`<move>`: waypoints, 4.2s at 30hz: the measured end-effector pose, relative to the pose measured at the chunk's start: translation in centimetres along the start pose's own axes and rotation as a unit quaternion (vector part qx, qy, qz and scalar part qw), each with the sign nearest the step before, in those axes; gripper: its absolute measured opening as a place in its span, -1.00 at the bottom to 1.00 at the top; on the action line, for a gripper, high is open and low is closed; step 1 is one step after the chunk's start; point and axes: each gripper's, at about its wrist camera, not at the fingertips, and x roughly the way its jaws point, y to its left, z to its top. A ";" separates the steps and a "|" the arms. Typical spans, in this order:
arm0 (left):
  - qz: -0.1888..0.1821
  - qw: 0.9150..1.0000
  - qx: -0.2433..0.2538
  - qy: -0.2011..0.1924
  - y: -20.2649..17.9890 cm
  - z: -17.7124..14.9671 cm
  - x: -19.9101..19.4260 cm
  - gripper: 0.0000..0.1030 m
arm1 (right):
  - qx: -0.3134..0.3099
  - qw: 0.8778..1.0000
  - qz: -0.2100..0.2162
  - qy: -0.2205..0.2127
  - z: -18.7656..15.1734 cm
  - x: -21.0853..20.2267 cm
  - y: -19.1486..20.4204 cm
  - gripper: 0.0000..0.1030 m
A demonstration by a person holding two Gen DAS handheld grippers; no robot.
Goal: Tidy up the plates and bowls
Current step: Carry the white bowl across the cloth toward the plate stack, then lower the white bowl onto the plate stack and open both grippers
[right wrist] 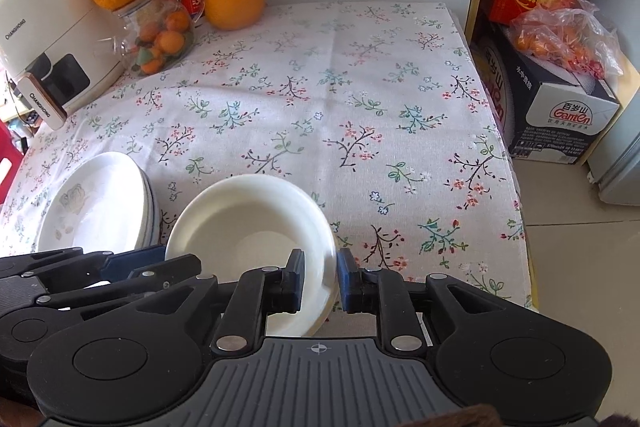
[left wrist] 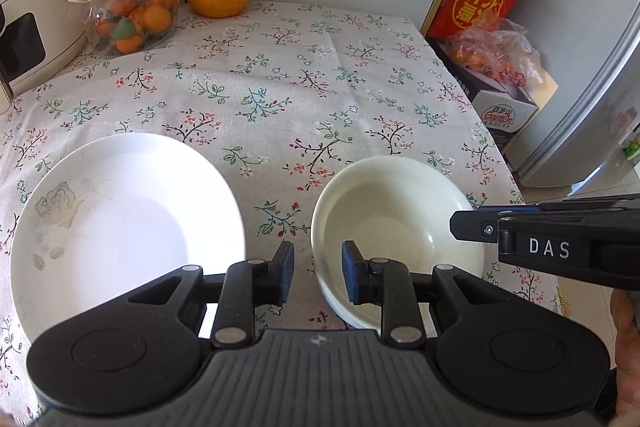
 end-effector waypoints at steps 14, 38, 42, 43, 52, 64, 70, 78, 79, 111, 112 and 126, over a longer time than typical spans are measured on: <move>-0.021 0.999 -0.040 -0.001 1.4 0.7 -0.2 -0.53 | 0.058 0.998 0.005 -0.012 0.6 -0.3 -1.9 -0.39; -0.054 0.996 -0.050 0.041 1.7 0.5 1.9 -0.46 | 0.076 0.995 0.039 0.052 -0.2 2.3 -1.8 -0.19; -0.058 0.996 -0.043 0.048 1.4 0.4 2.6 -0.61 | 0.062 0.995 0.033 0.066 -0.4 3.0 -1.1 -0.42; -0.061 0.996 -0.043 0.051 1.3 0.3 2.7 -0.63 | 0.056 0.996 0.031 0.062 -0.4 2.8 -0.8 -0.54; -0.059 0.997 -0.031 0.034 0.6 0.4 1.5 -0.69 | 0.061 0.997 0.014 0.043 -0.2 1.9 -1.0 -0.61; -0.041 0.997 -0.059 -0.037 2.7 2.2 -2.9 -0.69 | 0.047 0.998 0.031 -0.038 2.2 -1.1 2.6 -0.61; -0.025 0.996 -0.078 -0.041 4.4 1.8 -3.4 -0.69 | 0.019 0.998 0.038 -0.038 2.5 -0.6 5.5 -0.61; -0.009 0.996 -0.075 -0.052 5.7 1.3 -4.6 -0.69 | 0.004 0.998 0.042 -0.042 2.6 -0.7 8.1 -0.61; -0.005 0.996 -0.076 -0.054 6.0 1.3 -4.8 -0.69 | 0.002 0.998 0.044 -0.040 2.6 -0.6 8.5 -0.61; 0.050 0.989 -0.139 -0.010 13.0 -0.7 -4.5 -0.69 | -0.065 0.995 0.064 0.030 1.5 3.8 16.8 -0.60; 0.051 0.989 -0.139 -0.012 13.0 -0.7 -4.5 -0.69 | -0.061 0.995 0.069 0.031 1.5 3.8 16.8 -0.56; 0.055 0.987 -0.135 -0.061 13.9 -1.3 -8.7 -0.02 | -0.039 0.995 0.063 -0.060 -0.1 -1.7 14.7 -0.55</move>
